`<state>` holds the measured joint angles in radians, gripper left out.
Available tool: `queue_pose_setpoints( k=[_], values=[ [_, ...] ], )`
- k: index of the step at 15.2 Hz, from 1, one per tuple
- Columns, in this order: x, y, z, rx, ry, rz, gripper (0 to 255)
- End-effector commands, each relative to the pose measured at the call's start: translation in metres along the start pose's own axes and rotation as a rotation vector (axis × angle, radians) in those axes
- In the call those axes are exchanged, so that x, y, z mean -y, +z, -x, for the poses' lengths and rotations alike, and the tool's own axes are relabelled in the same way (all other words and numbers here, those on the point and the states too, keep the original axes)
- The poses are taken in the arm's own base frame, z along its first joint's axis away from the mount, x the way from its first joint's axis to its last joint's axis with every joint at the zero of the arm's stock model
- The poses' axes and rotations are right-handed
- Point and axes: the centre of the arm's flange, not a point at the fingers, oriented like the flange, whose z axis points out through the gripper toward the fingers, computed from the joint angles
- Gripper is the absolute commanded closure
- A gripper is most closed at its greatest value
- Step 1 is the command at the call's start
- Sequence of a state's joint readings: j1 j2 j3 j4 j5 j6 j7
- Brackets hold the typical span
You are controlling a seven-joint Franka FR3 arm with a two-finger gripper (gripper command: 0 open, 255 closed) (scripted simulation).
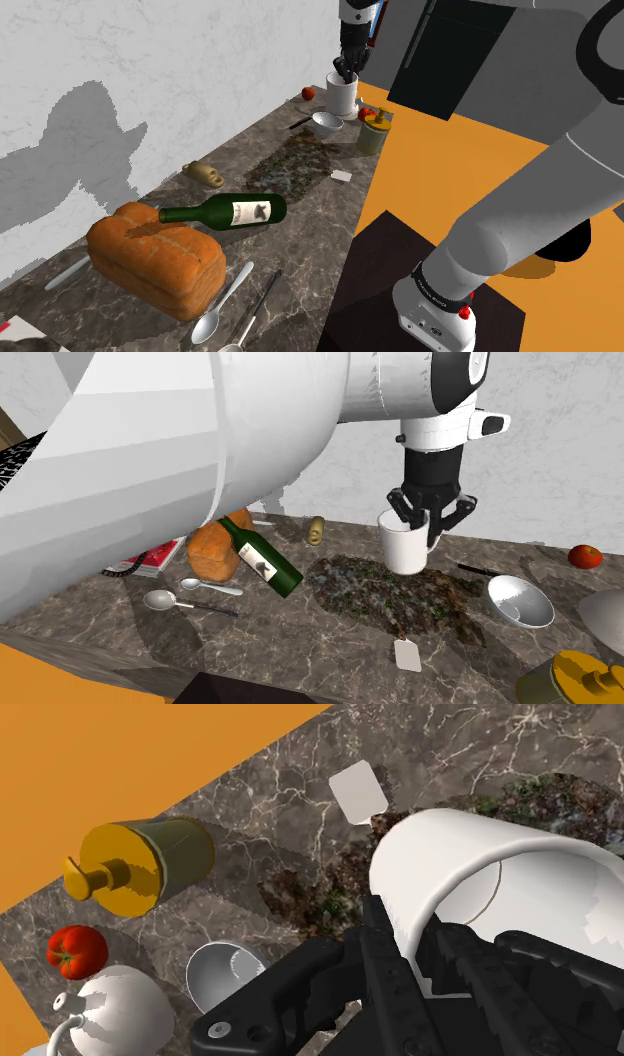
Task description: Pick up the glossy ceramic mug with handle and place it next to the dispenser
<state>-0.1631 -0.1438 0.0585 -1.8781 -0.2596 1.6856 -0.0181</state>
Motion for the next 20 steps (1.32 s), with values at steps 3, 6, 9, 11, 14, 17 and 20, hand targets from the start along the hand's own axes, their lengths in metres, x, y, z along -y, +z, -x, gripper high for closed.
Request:
queue_pose_setpoints(
  k=[3,6,9,11,14,17,20],
  values=[
    [-0.048,0.016,0.015,0.000,-0.001,0.000,255],
    [-0.084,0.027,0.027,0.000,-0.001,0.000,255],
    [-0.121,0.037,0.038,0.000,-0.001,0.000,255],
    [-0.145,0.044,0.046,0.000,-0.001,0.000,255],
    [-0.182,0.055,0.057,0.000,-0.001,0.000,255],
    [-0.208,0.068,0.066,0.000,-0.001,0.000,255],
    [-0.204,0.083,0.065,0.000,-0.001,0.000,255]
  ],
)
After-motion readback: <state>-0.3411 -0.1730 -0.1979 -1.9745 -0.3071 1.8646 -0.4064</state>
